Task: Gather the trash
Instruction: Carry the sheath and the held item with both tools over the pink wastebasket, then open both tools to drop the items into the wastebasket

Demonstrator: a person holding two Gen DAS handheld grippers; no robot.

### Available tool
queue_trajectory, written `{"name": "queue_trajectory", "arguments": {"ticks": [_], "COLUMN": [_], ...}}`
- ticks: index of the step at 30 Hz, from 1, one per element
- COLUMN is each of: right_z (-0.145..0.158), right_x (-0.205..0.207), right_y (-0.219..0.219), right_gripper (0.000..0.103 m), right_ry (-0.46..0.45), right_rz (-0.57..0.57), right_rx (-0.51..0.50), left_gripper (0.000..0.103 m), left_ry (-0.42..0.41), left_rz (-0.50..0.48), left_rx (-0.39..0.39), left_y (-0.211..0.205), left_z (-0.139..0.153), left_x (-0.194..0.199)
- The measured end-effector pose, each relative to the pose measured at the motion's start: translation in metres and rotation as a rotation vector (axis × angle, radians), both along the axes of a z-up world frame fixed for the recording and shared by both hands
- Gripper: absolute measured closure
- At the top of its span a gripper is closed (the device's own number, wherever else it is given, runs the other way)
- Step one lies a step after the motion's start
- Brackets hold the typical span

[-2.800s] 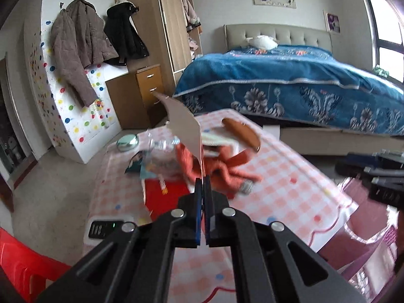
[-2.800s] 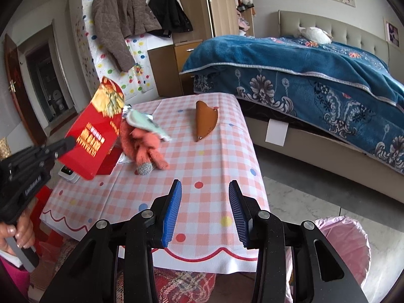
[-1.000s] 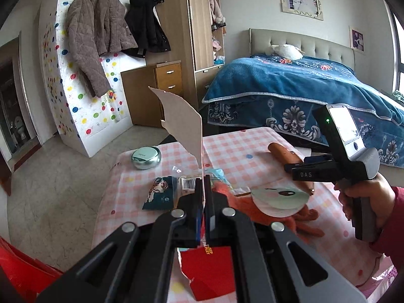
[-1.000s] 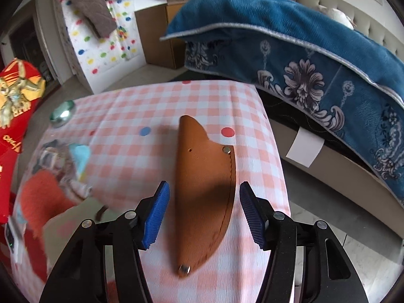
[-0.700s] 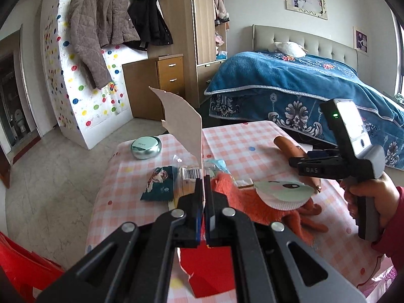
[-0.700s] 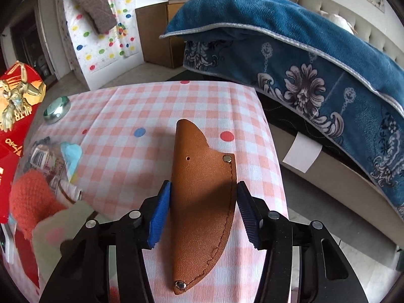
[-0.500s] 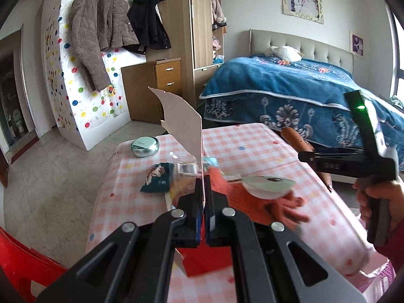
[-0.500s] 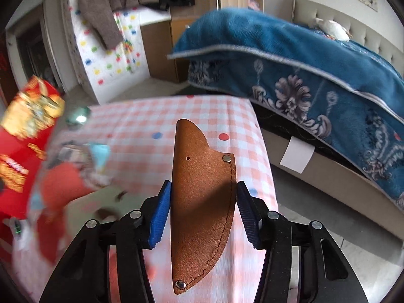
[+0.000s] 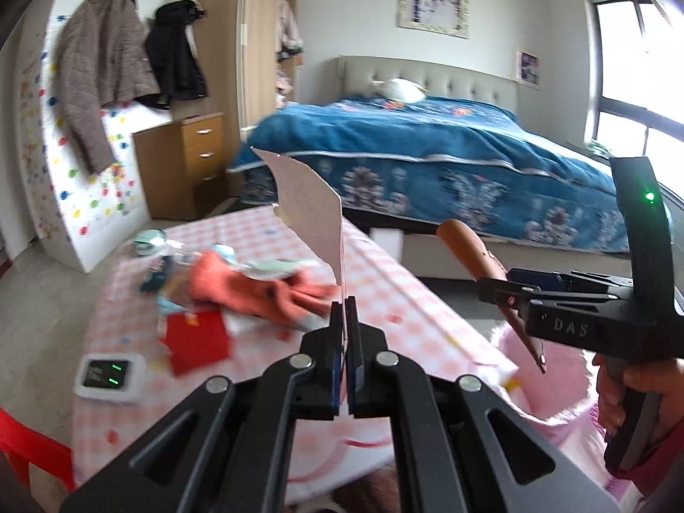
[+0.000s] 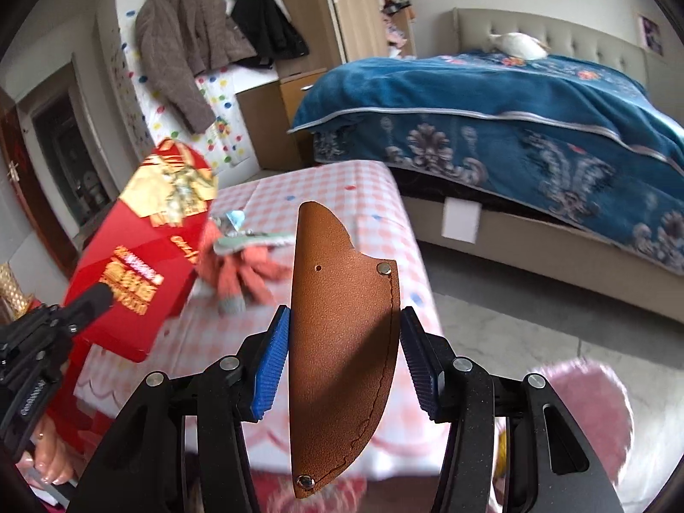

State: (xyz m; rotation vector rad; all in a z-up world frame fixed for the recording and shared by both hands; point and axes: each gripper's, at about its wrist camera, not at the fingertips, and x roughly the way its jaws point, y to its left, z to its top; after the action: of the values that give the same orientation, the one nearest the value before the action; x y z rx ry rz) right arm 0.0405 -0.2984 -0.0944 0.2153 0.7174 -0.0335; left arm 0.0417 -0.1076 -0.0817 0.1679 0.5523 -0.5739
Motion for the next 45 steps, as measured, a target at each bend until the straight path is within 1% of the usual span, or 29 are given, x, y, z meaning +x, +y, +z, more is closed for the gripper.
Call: {"name": "queue_trajectory", "arguments": {"ticks": [4, 7, 9, 10, 11, 12, 13, 16, 24, 31, 32, 33, 34, 35, 36, 37, 40, 45], "right_z": [-0.003, -0.003, -0.003, -0.004, -0.004, -0.005, -0.006, -0.010, -0.026, -0.042, -0.045, -0.046, -0.050, -0.051, -0.054, -0.054, -0.052, -0.043], "right_x": [-0.038, -0.068, -0.090, -0.095, -0.108, -0.114, -0.123, -0.138, -0.159, -0.159, -0.158, -0.157, -0.156, -0.156, -0.156, -0.157, -0.157, -0.156], "right_y": [-0.015, -0.032, -0.049, -0.052, -0.066, -0.069, -0.079, -0.099, -0.159, -0.192, -0.197, -0.198, -0.202, -0.203, -0.206, -0.209, -0.206, -0.200], "right_gripper": [0.051, 0.051, 0.051, 0.051, 0.051, 0.051, 0.051, 0.051, 0.051, 0.051, 0.051, 0.050, 0.049, 0.047, 0.039, 0.038, 0.038, 0.038], "right_ry": [0.006, 0.008, 0.006, 0.005, 0.004, 0.004, 0.005, 0.010, 0.030, 0.054, 0.058, 0.062, 0.072, 0.075, 0.079, 0.080, 0.080, 0.056], "right_rz": [-0.047, -0.107, -0.168, -0.181, -0.229, -0.242, -0.279, -0.336, -0.435, -0.492, -0.498, -0.500, -0.503, -0.506, -0.518, -0.531, -0.543, -0.531], "right_rx": [-0.014, -0.029, -0.042, -0.044, -0.043, -0.043, -0.044, -0.046, -0.018, 0.016, 0.024, 0.028, 0.041, 0.046, 0.054, 0.057, 0.058, 0.068], "left_gripper": [0.103, 0.103, 0.103, 0.103, 0.103, 0.103, 0.103, 0.103, 0.103, 0.103, 0.097, 0.080, 0.065, 0.044, 0.043, 0.043, 0.043, 0.043], "left_ry": [0.003, 0.007, 0.008, 0.007, 0.007, 0.007, 0.007, 0.016, 0.063, 0.113, 0.116, 0.121, 0.123, 0.121, 0.118, 0.120, 0.103, 0.068], "left_rz": [-0.096, -0.169, -0.231, -0.251, -0.277, -0.302, -0.317, -0.375, -0.485, -0.538, -0.541, -0.543, -0.539, -0.529, -0.523, -0.518, -0.474, -0.381], "left_rx": [0.025, 0.051, 0.070, 0.077, 0.086, 0.093, 0.099, 0.108, 0.127, 0.152, 0.157, 0.168, 0.175, 0.173, 0.159, 0.156, 0.152, 0.122], "left_y": [-0.035, -0.062, -0.084, -0.091, -0.102, -0.112, -0.119, -0.146, -0.204, -0.237, -0.240, -0.242, -0.244, -0.242, -0.239, -0.237, -0.225, -0.190], "left_z": [-0.013, -0.022, -0.028, -0.030, -0.033, -0.036, -0.037, -0.044, -0.060, -0.076, -0.079, -0.081, -0.082, -0.082, -0.081, -0.080, -0.074, -0.057], "left_x": [-0.030, -0.048, -0.062, -0.067, -0.071, -0.075, -0.077, -0.082, -0.083, -0.074, -0.073, -0.073, -0.073, -0.072, -0.071, -0.069, -0.062, -0.055]}}
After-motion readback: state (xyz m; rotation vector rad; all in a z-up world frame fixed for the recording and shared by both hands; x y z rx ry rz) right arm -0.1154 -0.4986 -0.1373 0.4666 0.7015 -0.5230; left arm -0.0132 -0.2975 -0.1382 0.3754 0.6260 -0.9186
